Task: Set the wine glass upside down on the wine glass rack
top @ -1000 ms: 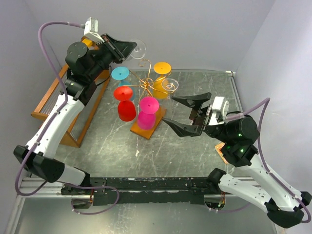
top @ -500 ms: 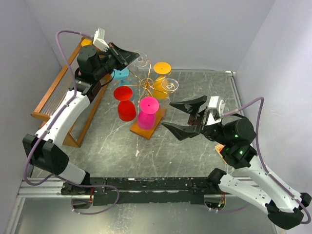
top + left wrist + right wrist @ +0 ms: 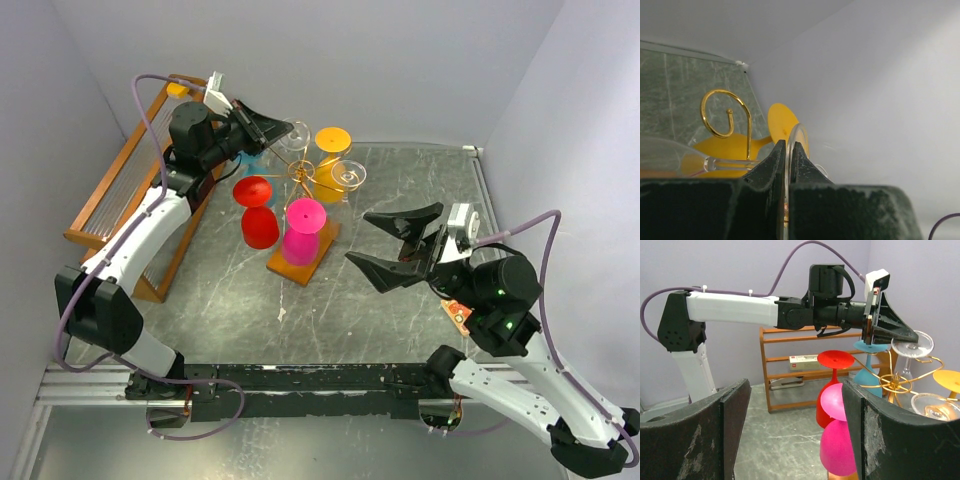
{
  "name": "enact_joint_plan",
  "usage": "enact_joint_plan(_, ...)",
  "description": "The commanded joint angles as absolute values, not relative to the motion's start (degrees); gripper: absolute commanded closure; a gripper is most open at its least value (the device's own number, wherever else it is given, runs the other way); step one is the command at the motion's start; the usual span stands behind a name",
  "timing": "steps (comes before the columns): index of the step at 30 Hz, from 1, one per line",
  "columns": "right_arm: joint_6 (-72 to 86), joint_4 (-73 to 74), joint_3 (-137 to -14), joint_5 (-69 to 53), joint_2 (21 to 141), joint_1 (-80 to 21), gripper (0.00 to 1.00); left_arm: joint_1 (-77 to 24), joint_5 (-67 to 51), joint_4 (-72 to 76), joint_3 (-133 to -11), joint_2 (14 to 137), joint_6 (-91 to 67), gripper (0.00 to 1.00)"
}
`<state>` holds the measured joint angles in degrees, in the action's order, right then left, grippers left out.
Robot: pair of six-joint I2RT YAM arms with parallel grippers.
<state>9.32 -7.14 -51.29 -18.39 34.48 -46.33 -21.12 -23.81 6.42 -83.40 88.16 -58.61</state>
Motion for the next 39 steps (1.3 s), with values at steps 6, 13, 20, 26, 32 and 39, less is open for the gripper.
enact_joint_plan(6,10.9,-5.6,-50.0,-15.0,32.7,-46.6,0.26,-20.7,-29.1,14.0,-84.9,90.7,-61.9,0.93)
enact_joint_plan(13,10.9,-6.0,-49.7,-18.7,32.4,-46.6,0.26,-20.7,-28.8,13.4,-87.5,92.7,-61.2,0.93)
enact_joint_plan(20,11.0,-5.6,-49.9,-18.5,31.9,-46.6,0.26,-21.1,-28.7,11.0,-91.1,94.9,-59.9,0.93)
enact_joint_plan(26,11.3,-5.0,-50.2,-18.1,31.0,-46.6,0.26,-21.3,-28.3,10.1,-94.0,96.9,-59.6,0.93)
enact_joint_plan(32,11.5,-4.5,-50.2,-17.3,30.1,-46.5,0.26,-21.6,-28.7,9.9,-96.3,99.1,-59.8,0.93)
enact_joint_plan(39,11.7,-4.3,-50.3,-16.8,29.8,-46.5,0.26,-22.0,-26.5,7.1,-99.7,100.3,-57.7,0.93)
